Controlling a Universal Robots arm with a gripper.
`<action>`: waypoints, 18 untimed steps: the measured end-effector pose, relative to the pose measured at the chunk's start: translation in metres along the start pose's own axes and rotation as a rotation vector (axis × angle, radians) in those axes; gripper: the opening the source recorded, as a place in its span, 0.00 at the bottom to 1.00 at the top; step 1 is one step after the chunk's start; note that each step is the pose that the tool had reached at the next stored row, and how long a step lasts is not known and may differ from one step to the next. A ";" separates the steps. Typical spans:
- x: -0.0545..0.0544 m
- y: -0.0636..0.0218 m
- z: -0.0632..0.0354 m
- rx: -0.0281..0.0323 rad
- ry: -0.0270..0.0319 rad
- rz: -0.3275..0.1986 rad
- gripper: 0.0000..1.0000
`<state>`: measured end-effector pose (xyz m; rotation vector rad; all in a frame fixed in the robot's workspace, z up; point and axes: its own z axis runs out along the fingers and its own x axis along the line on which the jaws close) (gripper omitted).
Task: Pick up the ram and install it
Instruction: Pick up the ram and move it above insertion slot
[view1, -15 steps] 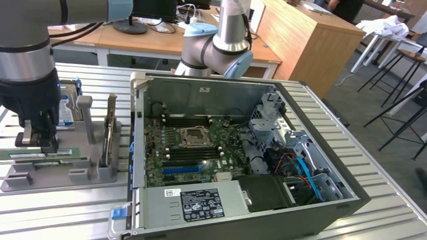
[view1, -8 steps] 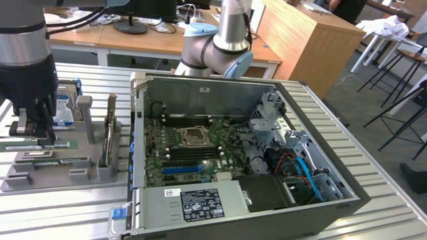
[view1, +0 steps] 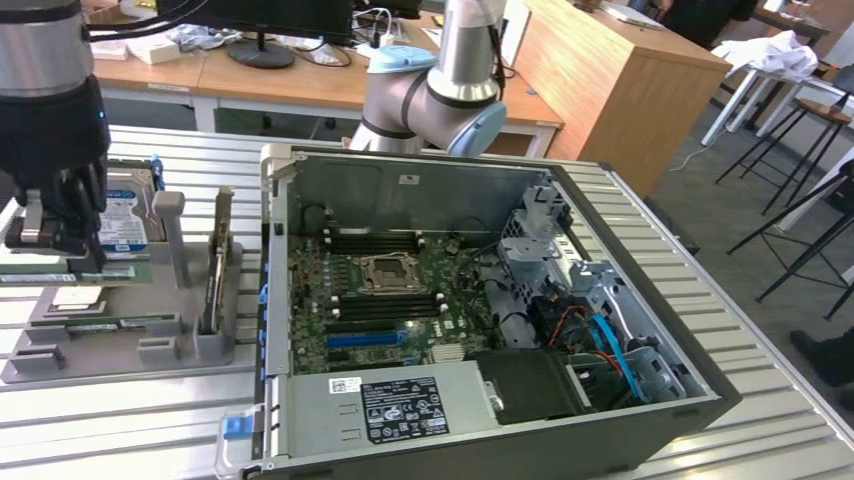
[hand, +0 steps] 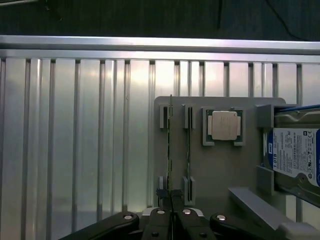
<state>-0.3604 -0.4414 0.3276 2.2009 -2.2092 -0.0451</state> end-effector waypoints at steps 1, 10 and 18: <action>0.000 0.0001 -0.0030 0.0000 0.0001 0.000 0.11; 0.000 0.0009 -0.0268 0.0000 0.0011 0.000 0.11; 0.000 0.0015 -0.0438 0.0000 0.0021 0.000 0.11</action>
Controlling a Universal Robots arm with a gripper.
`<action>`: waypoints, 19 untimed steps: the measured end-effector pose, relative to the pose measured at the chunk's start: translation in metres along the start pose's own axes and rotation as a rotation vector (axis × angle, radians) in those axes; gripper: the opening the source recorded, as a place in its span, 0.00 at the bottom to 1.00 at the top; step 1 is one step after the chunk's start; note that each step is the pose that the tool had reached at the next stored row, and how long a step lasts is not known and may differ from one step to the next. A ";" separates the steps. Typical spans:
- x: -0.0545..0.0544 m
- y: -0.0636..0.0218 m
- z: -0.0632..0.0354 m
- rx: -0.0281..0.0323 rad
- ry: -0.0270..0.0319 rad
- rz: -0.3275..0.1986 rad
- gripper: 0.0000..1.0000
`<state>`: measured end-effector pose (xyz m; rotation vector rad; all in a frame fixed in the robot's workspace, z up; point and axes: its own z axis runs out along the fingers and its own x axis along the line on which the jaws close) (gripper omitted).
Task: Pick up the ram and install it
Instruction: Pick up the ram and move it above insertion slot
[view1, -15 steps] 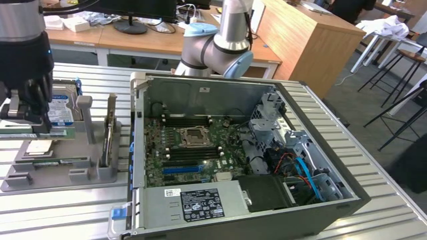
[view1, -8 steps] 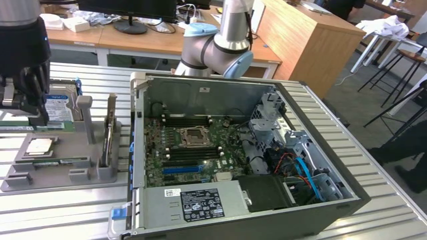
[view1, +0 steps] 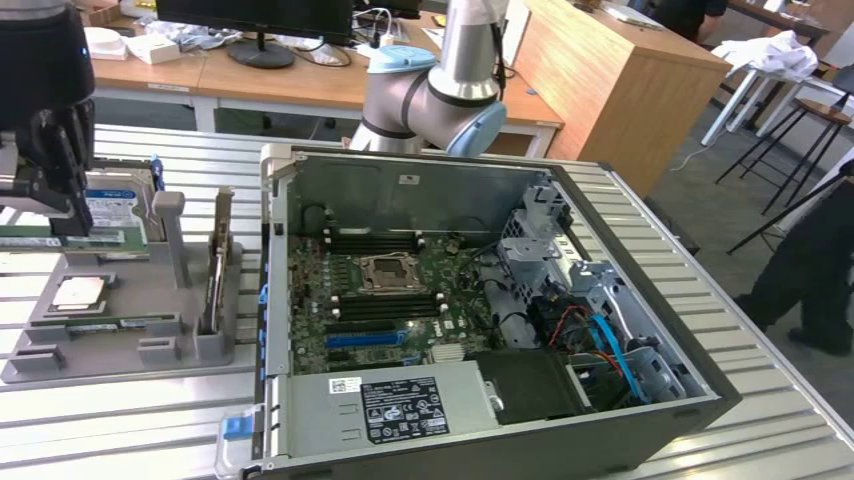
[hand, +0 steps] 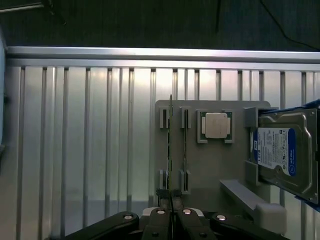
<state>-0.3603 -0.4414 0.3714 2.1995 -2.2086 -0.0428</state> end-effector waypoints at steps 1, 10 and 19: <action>0.000 0.0001 -0.0019 0.0001 0.0001 0.000 0.11; 0.000 0.0007 -0.0186 0.0001 0.0012 0.000 0.11; 0.000 0.0010 -0.0274 0.0002 0.0013 0.000 0.11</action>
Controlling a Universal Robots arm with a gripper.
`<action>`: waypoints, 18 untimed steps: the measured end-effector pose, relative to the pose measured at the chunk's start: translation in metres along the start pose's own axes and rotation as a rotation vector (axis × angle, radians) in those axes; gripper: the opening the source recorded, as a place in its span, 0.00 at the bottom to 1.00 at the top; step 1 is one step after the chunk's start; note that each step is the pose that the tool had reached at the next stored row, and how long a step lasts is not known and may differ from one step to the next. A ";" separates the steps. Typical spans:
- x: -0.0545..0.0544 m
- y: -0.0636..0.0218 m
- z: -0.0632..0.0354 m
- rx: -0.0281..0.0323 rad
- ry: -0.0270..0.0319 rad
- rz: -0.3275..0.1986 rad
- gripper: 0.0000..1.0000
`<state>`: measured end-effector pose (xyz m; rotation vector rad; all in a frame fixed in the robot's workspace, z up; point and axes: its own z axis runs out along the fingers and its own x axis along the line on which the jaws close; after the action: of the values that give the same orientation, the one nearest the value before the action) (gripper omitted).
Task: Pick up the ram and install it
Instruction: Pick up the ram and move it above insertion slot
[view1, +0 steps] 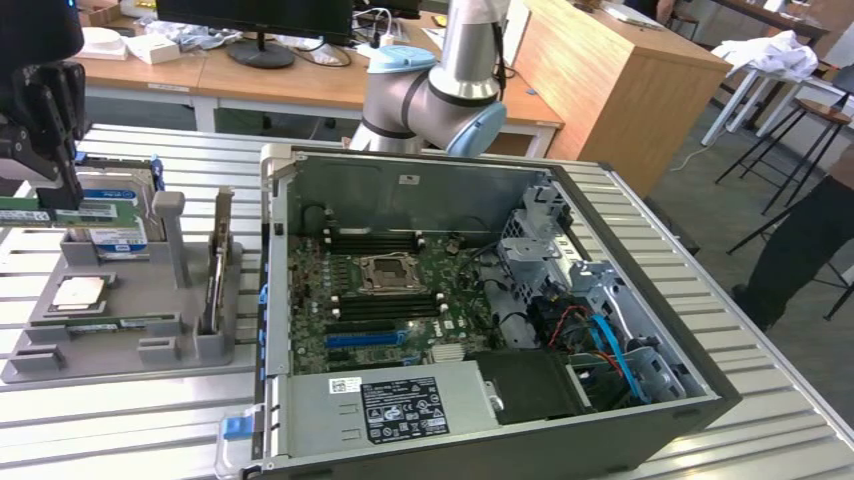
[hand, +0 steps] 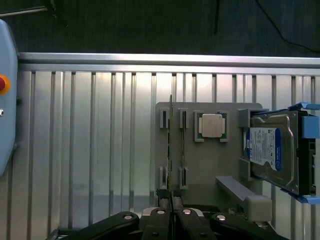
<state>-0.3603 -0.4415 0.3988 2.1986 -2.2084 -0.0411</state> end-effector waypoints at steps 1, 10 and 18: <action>0.000 0.0000 0.0000 0.0000 -0.0001 0.000 0.11; 0.000 -0.0002 -0.0001 -0.0002 0.0001 0.000 0.11; 0.000 -0.0064 -0.0004 -0.0002 0.0000 0.000 0.11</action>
<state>-0.3539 -0.4414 0.3989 2.1985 -2.2082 -0.0413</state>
